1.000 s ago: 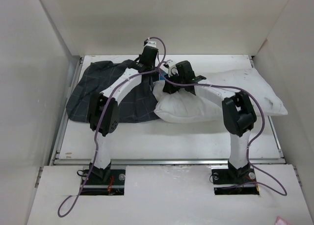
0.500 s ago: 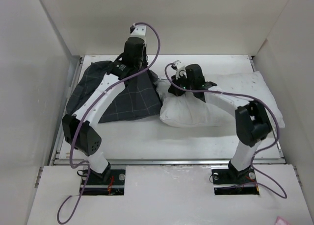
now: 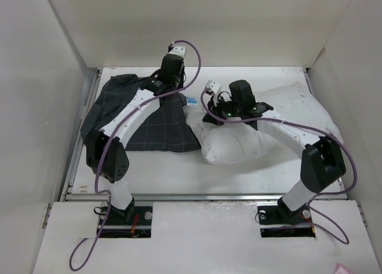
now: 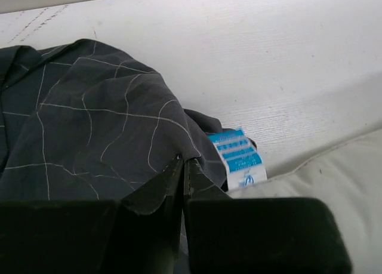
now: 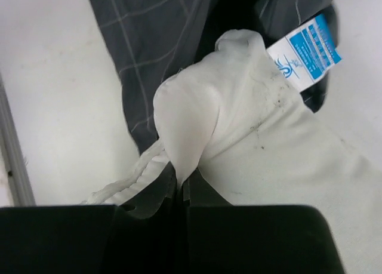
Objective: Put the pillow into the pillowcase
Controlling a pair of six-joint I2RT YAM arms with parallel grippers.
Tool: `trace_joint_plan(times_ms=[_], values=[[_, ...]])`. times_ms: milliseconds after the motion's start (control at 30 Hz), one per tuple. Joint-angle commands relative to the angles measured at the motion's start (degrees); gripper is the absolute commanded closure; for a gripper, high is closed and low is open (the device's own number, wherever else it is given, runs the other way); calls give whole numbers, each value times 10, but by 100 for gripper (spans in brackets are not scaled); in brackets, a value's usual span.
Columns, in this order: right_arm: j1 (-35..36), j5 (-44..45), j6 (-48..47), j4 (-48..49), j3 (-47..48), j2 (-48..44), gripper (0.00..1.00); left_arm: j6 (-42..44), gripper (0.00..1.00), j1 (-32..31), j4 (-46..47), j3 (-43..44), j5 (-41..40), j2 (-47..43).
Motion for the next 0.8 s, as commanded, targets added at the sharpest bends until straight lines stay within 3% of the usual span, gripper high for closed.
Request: trace_joint_plan(times_ms=[0,100,233,433,500,533,567,600,633,767], values=[[16,-45,-17,-9,-24,-36,100,-13,100,-2,-7,32,-29,-26],[42,-60,-34,-9,-32,-43,100,-18,100,-2,-12,37,-6,-37],[69,-170,-114,-76,20,-11,100,-23,100,-2,-12,27,13,-49],[69,-165,-102,-36,97,41,100,-30,100,-43,-20,-6,2,-89],[69,-70,-34,49,86,41,100,-45,100,-53,-25,-18,-12,-102],[69,-17,45,99,73,26,100,-53,100,-62,-31,-35,-20,-120],[69,44,76,192,61,19,100,-62,100,-68,-38,-44,-35,-132],[69,153,95,226,44,13,100,-81,100,-75,-38,-58,-45,-145],[69,197,114,248,43,8,100,-87,100,-80,-38,-89,-51,-160],[33,192,147,280,67,8,100,-102,100,-88,-38,-141,-46,-224]])
